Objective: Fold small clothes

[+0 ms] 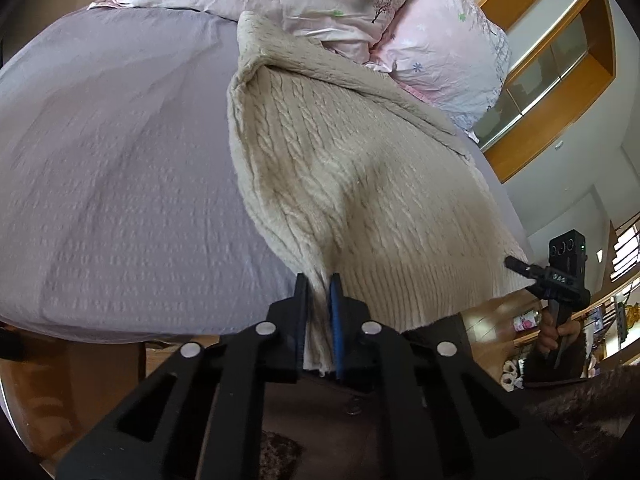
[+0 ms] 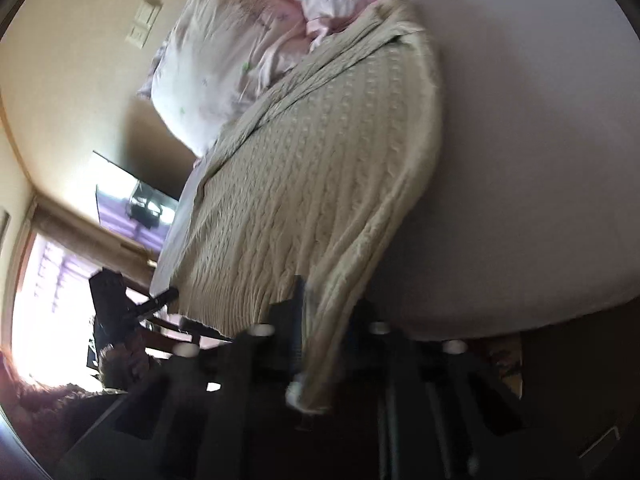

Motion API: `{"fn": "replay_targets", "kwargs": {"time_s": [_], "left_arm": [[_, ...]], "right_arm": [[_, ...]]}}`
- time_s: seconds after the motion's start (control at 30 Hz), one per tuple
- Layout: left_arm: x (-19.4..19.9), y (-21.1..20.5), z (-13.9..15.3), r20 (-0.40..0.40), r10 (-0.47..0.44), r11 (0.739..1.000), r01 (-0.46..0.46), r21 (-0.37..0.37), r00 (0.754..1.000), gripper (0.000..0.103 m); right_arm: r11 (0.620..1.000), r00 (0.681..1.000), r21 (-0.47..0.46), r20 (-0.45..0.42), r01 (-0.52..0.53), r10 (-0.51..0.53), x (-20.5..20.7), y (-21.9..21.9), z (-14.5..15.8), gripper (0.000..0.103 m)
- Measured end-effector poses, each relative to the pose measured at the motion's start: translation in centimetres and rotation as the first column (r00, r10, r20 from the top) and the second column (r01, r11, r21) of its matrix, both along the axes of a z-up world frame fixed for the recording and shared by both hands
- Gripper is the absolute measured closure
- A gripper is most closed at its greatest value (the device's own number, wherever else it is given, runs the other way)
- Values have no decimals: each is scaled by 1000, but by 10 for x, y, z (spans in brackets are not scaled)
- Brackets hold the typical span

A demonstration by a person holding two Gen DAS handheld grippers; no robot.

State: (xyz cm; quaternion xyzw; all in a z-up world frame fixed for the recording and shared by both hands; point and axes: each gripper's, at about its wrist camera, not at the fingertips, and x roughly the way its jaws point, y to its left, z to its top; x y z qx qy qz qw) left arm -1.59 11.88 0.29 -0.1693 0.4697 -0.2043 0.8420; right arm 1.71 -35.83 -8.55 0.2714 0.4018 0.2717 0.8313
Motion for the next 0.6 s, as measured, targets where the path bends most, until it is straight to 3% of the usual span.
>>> {"fn": "replay_targets", "kwargs": {"time_s": [0.17, 0.37, 0.47, 0.53, 0.6], "left_arm": [[30, 12, 35, 119, 8, 998, 0, -65, 993, 95], [118, 18, 86, 294, 76, 997, -74, -20, 953, 95], [187, 14, 91, 317, 135, 991, -136, -20, 939, 95], [232, 10, 79, 290, 176, 983, -182, -6, 941, 95], [280, 7, 57, 207, 219, 974, -226, 12, 953, 95]], "right_arm": [[991, 987, 130, 156, 28, -49, 20, -17, 45, 95], [970, 950, 225, 273, 91, -153, 98, -34, 105, 95], [959, 941, 252, 273, 133, -202, 160, -32, 116, 95], [943, 940, 257, 211, 213, -269, 223, -33, 111, 95], [927, 935, 214, 115, 308, -337, 266, -33, 95, 94]]}}
